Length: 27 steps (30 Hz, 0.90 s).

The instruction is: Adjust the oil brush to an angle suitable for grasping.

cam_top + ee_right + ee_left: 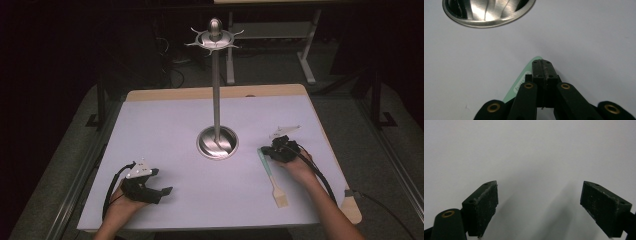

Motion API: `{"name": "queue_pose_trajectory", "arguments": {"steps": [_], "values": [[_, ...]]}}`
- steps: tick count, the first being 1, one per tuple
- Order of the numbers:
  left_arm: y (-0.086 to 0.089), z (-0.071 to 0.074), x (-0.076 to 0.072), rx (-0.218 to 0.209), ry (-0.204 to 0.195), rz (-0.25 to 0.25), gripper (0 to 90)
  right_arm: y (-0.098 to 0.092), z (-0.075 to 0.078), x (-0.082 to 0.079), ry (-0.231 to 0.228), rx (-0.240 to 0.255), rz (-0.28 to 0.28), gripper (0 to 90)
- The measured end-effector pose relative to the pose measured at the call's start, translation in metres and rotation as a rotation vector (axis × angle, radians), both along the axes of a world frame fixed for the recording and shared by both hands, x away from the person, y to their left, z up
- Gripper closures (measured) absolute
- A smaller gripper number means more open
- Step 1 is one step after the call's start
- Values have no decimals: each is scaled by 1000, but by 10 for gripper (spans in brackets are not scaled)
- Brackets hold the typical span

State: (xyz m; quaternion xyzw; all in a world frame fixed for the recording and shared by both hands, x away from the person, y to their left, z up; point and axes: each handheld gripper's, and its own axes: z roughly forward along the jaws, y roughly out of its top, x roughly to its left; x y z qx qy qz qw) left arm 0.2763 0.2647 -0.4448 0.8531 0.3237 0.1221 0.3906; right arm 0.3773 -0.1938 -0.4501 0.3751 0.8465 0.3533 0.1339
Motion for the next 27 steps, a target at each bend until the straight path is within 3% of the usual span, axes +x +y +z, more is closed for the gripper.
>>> {"name": "queue_pose_trajectory", "arguments": {"steps": [8,15,27], "values": [[0,0,0,1,-2,-3,144,10,0,5,10,5,22,899],[0,0,-1,-2,-1,-2,144,33,1,8,1,-16,61,899],[-1,0,-1,-6,-2,-2,144,53,-1,7,15,19,100,899]]}}
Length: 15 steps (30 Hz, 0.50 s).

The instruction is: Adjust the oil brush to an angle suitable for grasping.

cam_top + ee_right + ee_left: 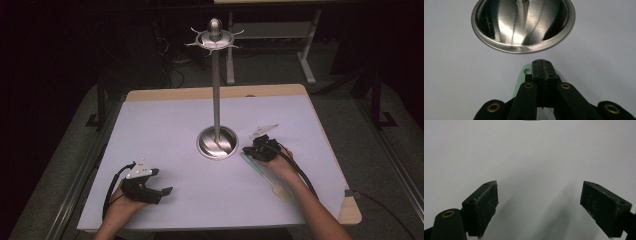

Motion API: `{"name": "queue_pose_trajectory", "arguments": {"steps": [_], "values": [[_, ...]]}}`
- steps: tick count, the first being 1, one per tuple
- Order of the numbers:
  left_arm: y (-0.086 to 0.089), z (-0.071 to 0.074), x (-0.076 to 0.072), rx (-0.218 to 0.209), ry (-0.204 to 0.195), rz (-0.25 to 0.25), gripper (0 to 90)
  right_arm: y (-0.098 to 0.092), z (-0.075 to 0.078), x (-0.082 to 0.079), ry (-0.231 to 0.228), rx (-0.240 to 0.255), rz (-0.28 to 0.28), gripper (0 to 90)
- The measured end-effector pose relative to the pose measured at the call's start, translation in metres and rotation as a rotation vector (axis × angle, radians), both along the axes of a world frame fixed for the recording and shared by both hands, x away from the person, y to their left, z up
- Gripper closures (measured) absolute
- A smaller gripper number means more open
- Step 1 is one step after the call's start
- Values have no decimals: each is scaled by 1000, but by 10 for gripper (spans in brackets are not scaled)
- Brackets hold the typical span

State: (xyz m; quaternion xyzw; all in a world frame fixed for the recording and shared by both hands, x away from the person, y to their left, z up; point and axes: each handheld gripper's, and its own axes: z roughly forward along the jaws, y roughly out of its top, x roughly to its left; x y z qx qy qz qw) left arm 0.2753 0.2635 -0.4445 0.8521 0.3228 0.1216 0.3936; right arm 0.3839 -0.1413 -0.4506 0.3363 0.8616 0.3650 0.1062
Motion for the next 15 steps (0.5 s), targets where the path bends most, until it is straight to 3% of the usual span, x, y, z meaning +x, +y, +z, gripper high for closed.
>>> {"name": "queue_pose_trajectory", "arguments": {"steps": [9,15], "values": [[1,0,0,2,0,-1,144,-7,7,-5,19,2,-16,899],[0,0,0,-5,2,4,143,-23,22,-27,32,1,-24,899]]}}
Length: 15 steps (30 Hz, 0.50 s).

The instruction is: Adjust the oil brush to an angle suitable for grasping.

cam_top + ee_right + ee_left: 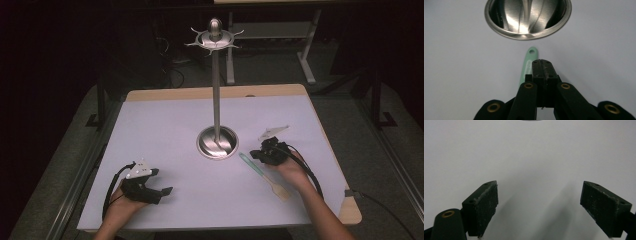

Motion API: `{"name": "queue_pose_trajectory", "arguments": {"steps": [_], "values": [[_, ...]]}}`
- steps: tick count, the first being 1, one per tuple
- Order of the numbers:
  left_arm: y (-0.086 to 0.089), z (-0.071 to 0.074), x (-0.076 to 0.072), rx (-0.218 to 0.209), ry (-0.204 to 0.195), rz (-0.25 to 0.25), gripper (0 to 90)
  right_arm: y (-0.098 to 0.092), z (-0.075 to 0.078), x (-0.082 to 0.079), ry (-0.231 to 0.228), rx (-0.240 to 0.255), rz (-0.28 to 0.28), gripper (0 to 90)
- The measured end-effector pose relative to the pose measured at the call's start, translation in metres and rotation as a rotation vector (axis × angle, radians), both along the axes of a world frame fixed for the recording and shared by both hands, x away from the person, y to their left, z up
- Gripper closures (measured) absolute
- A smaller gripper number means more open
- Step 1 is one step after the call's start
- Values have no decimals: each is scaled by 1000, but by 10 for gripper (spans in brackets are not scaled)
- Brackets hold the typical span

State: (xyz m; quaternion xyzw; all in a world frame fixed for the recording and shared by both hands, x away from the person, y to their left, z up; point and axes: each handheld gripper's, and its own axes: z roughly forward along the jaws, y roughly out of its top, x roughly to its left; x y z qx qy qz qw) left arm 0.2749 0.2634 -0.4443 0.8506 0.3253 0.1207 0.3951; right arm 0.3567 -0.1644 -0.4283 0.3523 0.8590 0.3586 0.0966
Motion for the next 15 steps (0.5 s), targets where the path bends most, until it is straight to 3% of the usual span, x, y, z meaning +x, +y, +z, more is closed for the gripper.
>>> {"name": "queue_pose_trajectory", "arguments": {"steps": [8,15], "values": [[0,0,0,9,-4,-11,144,-24,7,-37,37,2,0,898],[-1,0,0,2,-3,-6,144,-34,4,-57,61,-11,17,898]]}}
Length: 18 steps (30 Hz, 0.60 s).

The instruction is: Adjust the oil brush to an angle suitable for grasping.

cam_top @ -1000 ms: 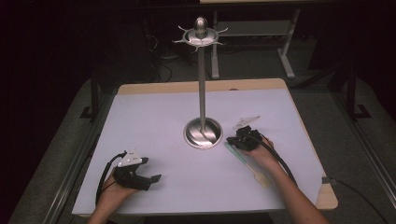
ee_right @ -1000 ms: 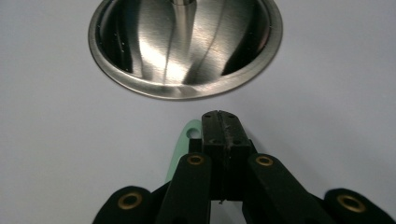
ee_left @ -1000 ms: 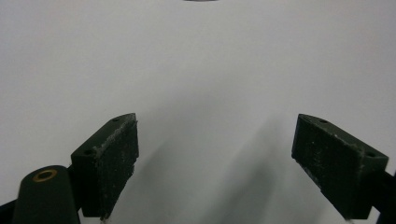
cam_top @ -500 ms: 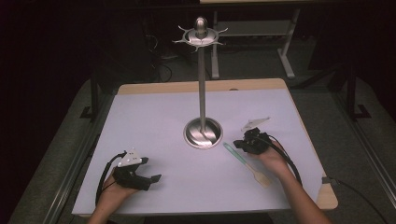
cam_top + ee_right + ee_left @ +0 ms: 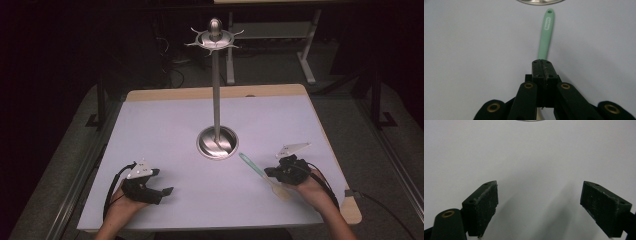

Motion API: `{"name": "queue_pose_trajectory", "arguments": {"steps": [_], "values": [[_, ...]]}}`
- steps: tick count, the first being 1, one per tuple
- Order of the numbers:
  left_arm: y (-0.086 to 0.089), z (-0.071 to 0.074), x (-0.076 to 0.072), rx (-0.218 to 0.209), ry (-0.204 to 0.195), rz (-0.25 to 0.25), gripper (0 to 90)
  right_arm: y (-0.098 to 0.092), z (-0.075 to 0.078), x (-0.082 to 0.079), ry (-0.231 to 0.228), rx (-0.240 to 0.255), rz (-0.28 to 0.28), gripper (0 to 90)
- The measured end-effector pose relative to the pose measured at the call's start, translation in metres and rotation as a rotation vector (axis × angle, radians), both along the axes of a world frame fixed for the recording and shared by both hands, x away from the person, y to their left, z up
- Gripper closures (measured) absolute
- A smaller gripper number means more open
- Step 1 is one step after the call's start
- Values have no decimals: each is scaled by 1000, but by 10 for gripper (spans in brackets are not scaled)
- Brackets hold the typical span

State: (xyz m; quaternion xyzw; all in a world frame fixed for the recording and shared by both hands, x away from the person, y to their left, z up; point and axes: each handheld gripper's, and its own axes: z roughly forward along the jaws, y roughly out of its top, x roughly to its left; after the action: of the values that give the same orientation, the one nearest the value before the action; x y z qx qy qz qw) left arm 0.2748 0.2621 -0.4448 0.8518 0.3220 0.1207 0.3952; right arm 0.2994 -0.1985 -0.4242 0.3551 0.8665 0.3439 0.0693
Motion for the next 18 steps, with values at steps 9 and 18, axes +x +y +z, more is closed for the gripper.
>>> {"name": "queue_pose_trajectory", "arguments": {"steps": [9,18], "values": [[0,0,0,3,2,3,144,2,-9,-12,30,-15,21,899],[2,0,1,6,2,6,144,4,-11,-16,34,-56,8,900]]}}
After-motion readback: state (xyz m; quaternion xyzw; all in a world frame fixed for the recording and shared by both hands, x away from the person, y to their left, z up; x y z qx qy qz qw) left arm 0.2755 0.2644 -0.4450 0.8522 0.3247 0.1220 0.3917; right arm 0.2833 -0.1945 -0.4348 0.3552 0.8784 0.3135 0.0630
